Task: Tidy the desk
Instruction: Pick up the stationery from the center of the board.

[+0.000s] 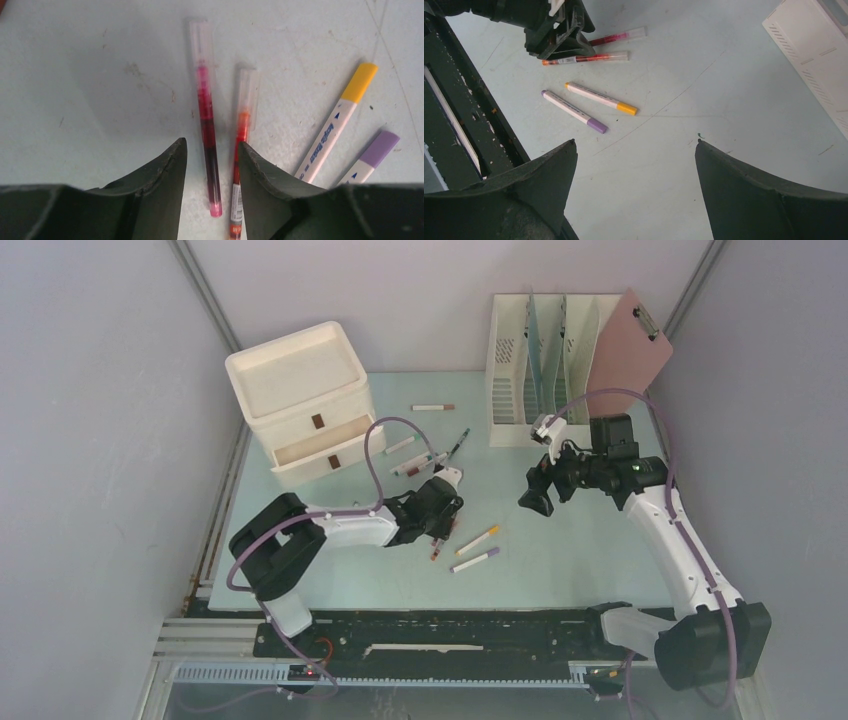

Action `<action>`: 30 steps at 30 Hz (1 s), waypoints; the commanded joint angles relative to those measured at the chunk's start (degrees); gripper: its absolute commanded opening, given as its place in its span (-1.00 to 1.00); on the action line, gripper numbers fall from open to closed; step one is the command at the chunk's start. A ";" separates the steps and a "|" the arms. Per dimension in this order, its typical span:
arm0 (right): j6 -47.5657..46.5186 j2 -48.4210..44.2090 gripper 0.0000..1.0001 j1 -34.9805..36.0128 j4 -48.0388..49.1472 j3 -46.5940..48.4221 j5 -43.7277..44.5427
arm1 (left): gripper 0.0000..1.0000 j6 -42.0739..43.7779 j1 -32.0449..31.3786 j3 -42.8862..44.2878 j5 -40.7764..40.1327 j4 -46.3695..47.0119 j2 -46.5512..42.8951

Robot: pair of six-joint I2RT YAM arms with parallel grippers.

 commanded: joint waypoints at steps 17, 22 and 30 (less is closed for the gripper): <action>-1.02 -0.70 0.90 2.77 0.79 -0.02 0.04 | -0.24 1.57 1.14 2.13 -2.33 -0.37 -1.86; -1.07 -0.81 0.90 2.14 0.79 0.03 -0.03 | -0.26 1.41 1.21 2.59 -0.58 -1.28 -0.07; -0.65 -1.76 0.90 -0.08 0.75 0.03 -1.66 | -0.45 0.01 1.20 2.34 -0.29 -0.93 2.36</action>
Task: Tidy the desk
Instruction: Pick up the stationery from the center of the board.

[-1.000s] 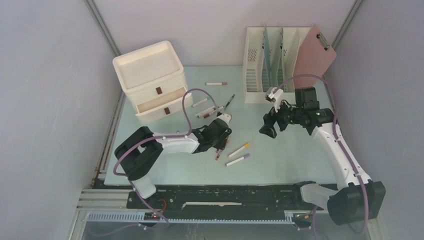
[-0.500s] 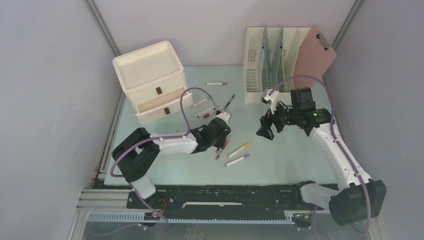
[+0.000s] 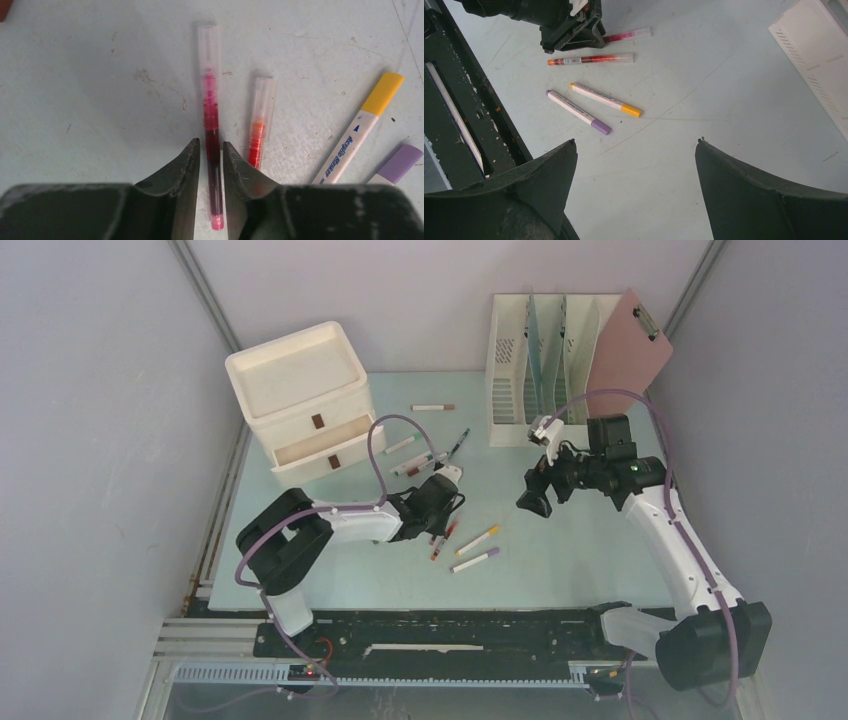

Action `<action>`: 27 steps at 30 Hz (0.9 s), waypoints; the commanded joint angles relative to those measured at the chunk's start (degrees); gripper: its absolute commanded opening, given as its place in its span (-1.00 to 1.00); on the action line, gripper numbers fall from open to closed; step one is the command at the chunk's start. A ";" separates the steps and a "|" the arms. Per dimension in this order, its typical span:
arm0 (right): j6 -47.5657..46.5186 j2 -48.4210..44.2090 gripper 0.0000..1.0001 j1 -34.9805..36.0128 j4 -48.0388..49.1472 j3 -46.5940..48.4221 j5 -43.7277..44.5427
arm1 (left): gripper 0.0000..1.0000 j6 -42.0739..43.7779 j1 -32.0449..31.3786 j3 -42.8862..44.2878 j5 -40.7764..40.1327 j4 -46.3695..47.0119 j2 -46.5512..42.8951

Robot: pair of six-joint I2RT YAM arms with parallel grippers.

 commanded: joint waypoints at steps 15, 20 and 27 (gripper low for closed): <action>-0.98 -2.75 0.90 1.13 0.73 -0.01 -0.33 | -0.99 0.28 -0.25 1.61 -0.76 -0.66 3.08; -1.02 -2.76 0.90 1.18 0.75 -0.03 -0.09 | -1.00 0.10 -0.34 -1.09 -1.31 1.64 -1.98; -1.05 -2.80 0.90 1.06 0.74 -0.03 -0.15 | -1.00 0.70 -0.36 -7.05 -3.48 5.77 -12.55</action>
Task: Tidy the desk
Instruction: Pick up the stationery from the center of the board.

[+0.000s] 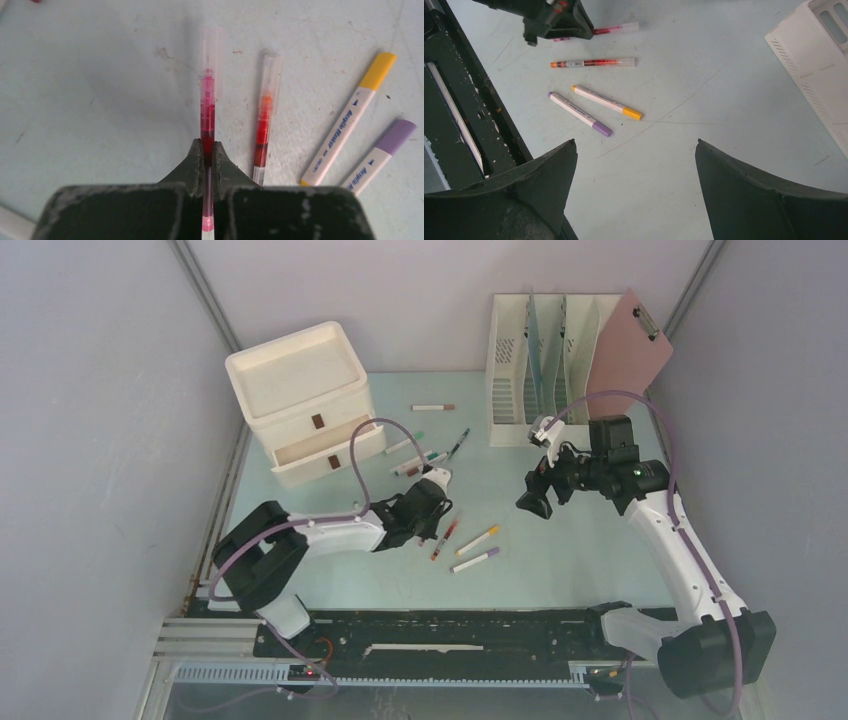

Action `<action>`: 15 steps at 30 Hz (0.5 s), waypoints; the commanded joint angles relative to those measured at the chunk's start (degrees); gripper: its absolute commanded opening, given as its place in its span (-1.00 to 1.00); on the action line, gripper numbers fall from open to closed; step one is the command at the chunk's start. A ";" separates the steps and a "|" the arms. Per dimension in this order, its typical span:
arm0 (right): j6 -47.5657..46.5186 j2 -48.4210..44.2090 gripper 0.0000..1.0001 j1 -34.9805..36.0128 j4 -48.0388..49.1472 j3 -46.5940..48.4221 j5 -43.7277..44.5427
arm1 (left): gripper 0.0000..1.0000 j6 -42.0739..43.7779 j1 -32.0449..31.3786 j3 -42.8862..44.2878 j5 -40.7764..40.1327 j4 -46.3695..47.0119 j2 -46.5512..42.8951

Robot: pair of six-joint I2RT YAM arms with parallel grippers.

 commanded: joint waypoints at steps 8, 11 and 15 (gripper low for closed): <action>-0.95 -0.64 0.90 0.27 0.80 -0.02 -0.05 | -1.00 7.61 -0.24 -3.22 -9.27 -1.34 -18.75; -0.98 -0.64 0.90 0.27 0.73 -0.04 -0.04 | -1.00 13.20 0.27 -2.58 -11.70 -4.71 -22.59; -0.94 -0.55 0.90 0.33 0.74 0.01 0.04 | -1.00 21.57 2.18 -1.49 -12.60 -7.31 -27.50</action>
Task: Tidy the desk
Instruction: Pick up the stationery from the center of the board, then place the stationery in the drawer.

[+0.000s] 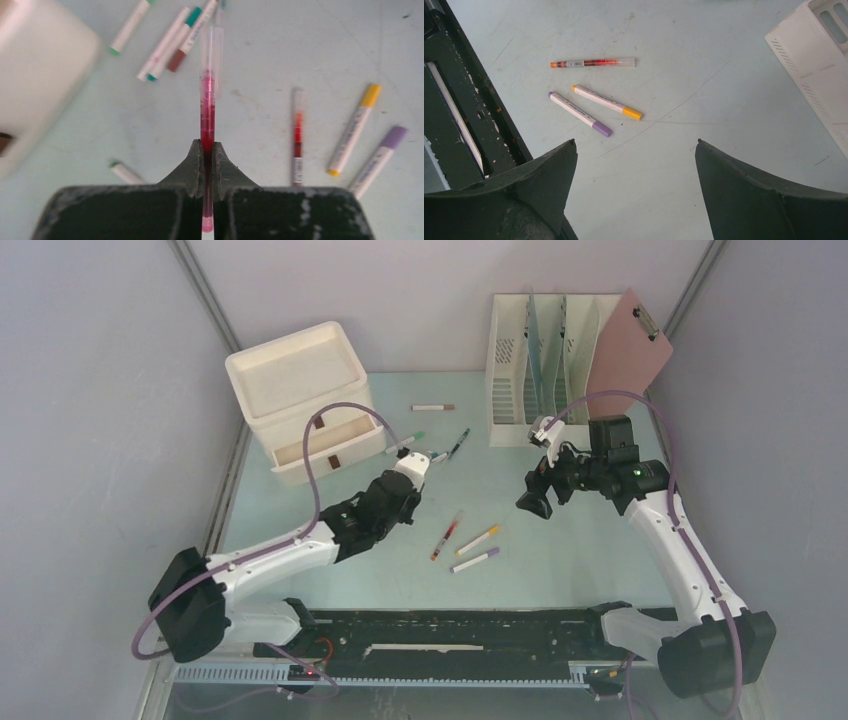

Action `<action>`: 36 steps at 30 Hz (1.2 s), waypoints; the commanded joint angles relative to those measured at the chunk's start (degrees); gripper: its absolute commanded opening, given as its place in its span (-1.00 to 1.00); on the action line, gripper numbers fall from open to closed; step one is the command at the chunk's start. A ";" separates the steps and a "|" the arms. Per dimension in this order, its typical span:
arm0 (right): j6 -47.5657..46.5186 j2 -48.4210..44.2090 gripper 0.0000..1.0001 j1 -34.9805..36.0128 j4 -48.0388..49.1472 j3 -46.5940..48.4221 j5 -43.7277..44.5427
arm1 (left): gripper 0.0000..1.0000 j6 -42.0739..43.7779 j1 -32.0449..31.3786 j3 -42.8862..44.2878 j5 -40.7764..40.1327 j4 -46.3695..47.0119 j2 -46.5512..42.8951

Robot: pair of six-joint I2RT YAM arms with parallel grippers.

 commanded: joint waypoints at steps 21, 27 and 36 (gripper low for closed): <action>-1.05 -0.56 0.90 0.44 0.75 -0.02 -0.07 | -1.00 33.61 17.47 16.53 -7.82 -11.65 -5.15; -1.06 -0.77 0.90 0.52 0.69 -0.03 -0.33 | -1.00 33.10 22.47 17.59 -5.25 -10.61 -0.32; -1.09 -0.59 0.90 1.49 0.62 -0.01 -0.06 | -1.00 34.59 25.12 18.85 -5.20 -8.88 4.10</action>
